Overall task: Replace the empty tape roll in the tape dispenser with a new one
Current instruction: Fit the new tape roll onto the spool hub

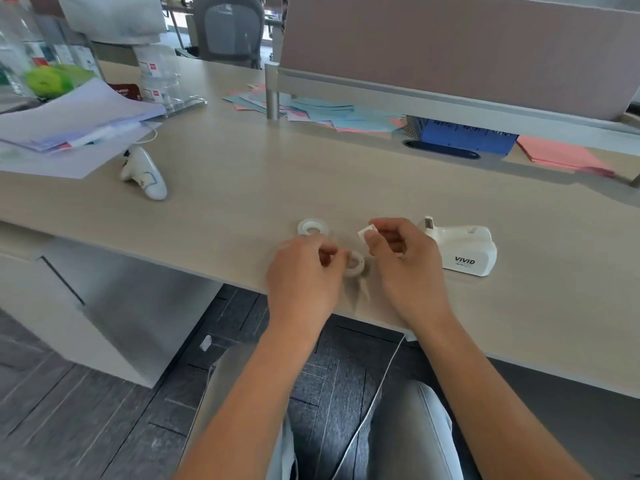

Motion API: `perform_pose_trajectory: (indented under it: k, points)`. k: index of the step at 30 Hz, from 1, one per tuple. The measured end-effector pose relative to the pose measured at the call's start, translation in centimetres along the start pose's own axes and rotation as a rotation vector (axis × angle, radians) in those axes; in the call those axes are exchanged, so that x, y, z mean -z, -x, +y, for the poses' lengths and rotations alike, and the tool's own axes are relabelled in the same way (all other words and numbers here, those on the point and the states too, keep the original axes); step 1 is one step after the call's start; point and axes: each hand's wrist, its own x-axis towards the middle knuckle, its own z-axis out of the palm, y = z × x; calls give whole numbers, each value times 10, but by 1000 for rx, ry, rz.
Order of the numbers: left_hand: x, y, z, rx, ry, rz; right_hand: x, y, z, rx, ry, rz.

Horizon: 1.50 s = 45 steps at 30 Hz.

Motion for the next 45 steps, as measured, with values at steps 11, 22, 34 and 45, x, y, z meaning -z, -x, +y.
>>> perform_pose_trajectory:
  k: [11, 22, 34, 45]
  points:
    - [6, -41, -26, -71, -332, -52, -1, -2, 6, -60, 6, -39]
    - [3, -21, -2, -188, 159, 97, 9, 12, -8, -18, -126, 59]
    - [0, 37, 74, 133, 923, -173, 69, 59, -41, 245, -31, 152]
    - [-12, 59, 96, 142, 1170, -282, 112, 66, -72, 78, -85, 171]
